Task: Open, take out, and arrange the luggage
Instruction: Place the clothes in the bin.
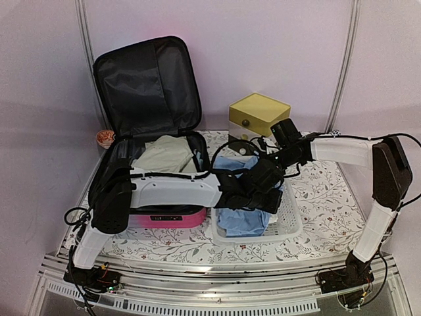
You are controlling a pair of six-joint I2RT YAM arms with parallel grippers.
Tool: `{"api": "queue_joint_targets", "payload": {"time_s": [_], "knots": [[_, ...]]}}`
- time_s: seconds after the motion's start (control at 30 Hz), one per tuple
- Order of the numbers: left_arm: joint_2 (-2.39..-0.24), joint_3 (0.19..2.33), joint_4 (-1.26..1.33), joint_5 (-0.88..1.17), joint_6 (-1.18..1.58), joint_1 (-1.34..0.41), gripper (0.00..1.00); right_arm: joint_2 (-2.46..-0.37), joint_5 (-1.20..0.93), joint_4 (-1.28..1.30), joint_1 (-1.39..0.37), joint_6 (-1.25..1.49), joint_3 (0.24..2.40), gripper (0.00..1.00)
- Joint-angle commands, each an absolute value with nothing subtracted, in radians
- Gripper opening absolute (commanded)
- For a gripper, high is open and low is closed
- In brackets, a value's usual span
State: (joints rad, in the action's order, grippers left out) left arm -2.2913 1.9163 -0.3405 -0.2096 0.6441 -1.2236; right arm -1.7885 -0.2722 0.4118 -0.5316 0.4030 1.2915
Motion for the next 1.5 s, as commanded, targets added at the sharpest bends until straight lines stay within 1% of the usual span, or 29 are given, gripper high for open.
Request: {"api": "queue_joint_targets", "payload": {"time_s": [0.0, 0.03, 0.1, 0.13, 0.2, 0.23, 0.27, 0.37, 0.43, 0.5, 0.63, 0.8, 0.83, 0.9, 1.0, 1.13, 1.37, 1.47], "knots": [[-2.309, 1.943, -0.305, -0.151, 0.638, -1.283, 0.06, -1.782, -0.22, 0.31, -0.528, 0.402, 1.313, 0.02], [-2.307, 1.94, -0.302, -0.15, 0.636, -1.284, 0.11, -1.782, -0.221, 0.307, -0.528, 0.405, 1.309, 0.03], [-2.301, 1.933, -0.293, -0.148, 0.626, -1.287, 0.26, -1.781, -0.217, 0.303, -0.528, 0.41, 1.302, 0.03], [-2.296, 1.927, -0.287, -0.149, 0.622, -1.288, 0.36, -1.78, -0.215, 0.299, -0.528, 0.412, 1.299, 0.04], [-2.277, 1.91, -0.28, -0.17, 0.614, -1.294, 0.66, -1.781, -0.204, 0.297, -0.527, 0.415, 1.295, 0.08], [-2.265, 1.9, -0.273, -0.182, 0.61, -1.296, 0.75, -1.78, -0.2, 0.297, -0.528, 0.414, 1.294, 0.11], [-2.25, 1.887, -0.27, -0.191, 0.603, -1.3, 0.82, -1.776, -0.197, 0.296, -0.527, 0.414, 1.29, 0.16], [-2.196, 1.86, -0.263, -0.231, 0.584, -1.313, 0.97, -1.76, -0.18, 0.304, -0.529, 0.415, 1.28, 0.37], [-2.163, 1.845, -0.263, -0.255, 0.568, -1.32, 0.98, -1.737, -0.16, 0.313, -0.528, 0.415, 1.275, 0.46], [-2.133, 1.833, -0.272, -0.273, 0.558, -1.324, 0.98, -1.704, -0.131, 0.322, -0.528, 0.414, 1.271, 0.53], [-2.067, 1.805, -0.28, -0.329, 0.535, -1.329, 0.98, -1.644, -0.064, 0.373, -0.528, 0.397, 1.285, 0.64], [-1.995, 1.793, -0.311, -0.404, 0.51, -1.33, 0.98, -1.583, 0.031, 0.454, -0.528, 0.378, 1.309, 0.87], [-1.982, 1.788, -0.319, -0.42, 0.507, -1.33, 0.98, -1.572, 0.046, 0.469, -0.529, 0.375, 1.312, 0.89], [-1.928, 1.767, -0.323, -0.453, 0.493, -1.33, 0.98, -1.55, 0.067, 0.494, -0.528, 0.372, 1.317, 0.91], [-1.863, 1.721, -0.324, -0.492, 0.468, -1.323, 0.98, -1.512, 0.067, 0.526, -0.531, 0.374, 1.318, 0.91], [-1.771, 1.633, -0.331, -0.5, 0.455, -1.286, 0.98, -1.478, 0.067, 0.571, -0.569, 0.378, 1.325, 0.88], [-1.605, 1.474, -0.351, -0.534, 0.443, -1.203, 0.98, -1.448, 0.085, 0.614, -0.664, 0.396, 1.328, 0.85], [-1.544, 1.401, -0.341, -0.502, 0.453, -1.166, 0.98, -1.442, 0.066, 0.599, -0.691, 0.407, 1.304, 0.84]]}}
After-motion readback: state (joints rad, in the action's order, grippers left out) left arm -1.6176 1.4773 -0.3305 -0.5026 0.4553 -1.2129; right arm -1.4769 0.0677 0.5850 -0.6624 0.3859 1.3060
